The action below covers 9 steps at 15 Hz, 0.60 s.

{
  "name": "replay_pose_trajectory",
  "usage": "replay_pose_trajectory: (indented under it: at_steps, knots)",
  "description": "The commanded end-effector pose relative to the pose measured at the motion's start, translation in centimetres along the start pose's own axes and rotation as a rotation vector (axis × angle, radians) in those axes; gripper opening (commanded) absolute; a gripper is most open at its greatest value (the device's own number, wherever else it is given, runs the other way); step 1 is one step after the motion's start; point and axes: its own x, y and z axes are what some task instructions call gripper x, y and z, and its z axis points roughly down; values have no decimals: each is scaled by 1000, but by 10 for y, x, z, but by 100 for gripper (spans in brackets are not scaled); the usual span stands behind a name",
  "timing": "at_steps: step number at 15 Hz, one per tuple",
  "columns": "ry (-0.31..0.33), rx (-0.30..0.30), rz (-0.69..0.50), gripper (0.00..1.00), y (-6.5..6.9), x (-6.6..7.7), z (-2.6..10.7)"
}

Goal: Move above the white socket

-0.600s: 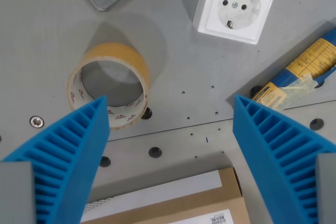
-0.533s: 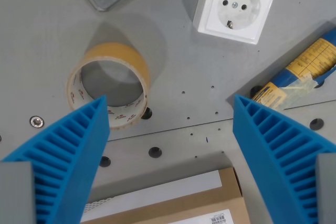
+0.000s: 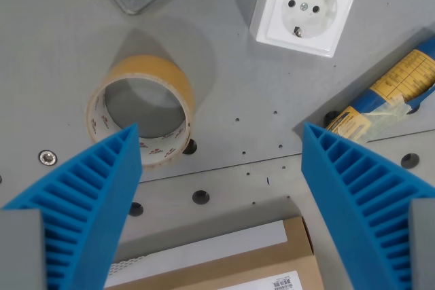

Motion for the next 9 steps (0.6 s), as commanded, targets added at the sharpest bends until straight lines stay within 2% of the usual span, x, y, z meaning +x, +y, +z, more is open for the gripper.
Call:
replay_pose_trajectory:
  at_steps: [1, 9]
  knots:
    - [7, 1, 22, 100, 2, 1, 1]
    - [28, -3, 69, 100, 9, 6, 13]
